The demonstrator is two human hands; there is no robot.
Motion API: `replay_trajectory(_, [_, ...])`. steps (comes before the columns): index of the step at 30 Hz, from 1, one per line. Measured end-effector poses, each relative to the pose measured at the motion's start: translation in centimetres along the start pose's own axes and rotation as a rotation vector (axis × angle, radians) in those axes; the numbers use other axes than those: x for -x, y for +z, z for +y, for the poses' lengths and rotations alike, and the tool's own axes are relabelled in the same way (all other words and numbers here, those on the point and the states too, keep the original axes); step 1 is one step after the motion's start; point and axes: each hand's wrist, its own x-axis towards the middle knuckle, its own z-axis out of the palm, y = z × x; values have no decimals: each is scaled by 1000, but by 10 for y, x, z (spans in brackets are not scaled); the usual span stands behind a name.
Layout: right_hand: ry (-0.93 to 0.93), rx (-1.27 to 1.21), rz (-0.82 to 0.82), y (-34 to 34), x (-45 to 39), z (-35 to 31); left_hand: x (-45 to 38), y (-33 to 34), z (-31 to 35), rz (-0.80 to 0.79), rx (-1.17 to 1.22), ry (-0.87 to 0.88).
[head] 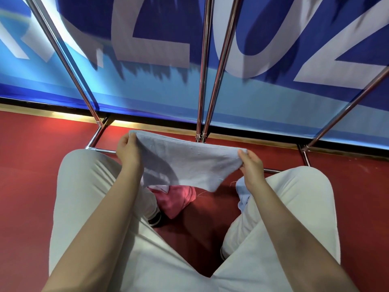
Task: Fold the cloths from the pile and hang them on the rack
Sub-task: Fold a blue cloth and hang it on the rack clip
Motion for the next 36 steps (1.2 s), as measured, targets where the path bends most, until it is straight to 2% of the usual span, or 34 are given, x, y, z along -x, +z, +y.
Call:
replay_trajectory(5, [-162,96,144,-7,1,-2,9,7,-3,-12,-11,101])
replay_trajectory(10, [-142,49,264,-13,-5,-5,16,11,-5,-162,-97,199])
replay_trajectory(14, [23,-30,329,-19,-16,4,21,18,-9,-220,-140,222])
replay_trajectory(20, [248,-117,410,-14,-16,8,31,29,-22,-257,-190,62])
replay_trajectory(25, [213,19,299,4,-12,10,49,42,-32,-295,-149,-53])
replay_trajectory(31, [65,129,92,35,5,13,77,62,-36,-336,-119,-76])
replay_trajectory(36, [18,203,-27,56,16,7,98,75,-35,-397,-25,-112])
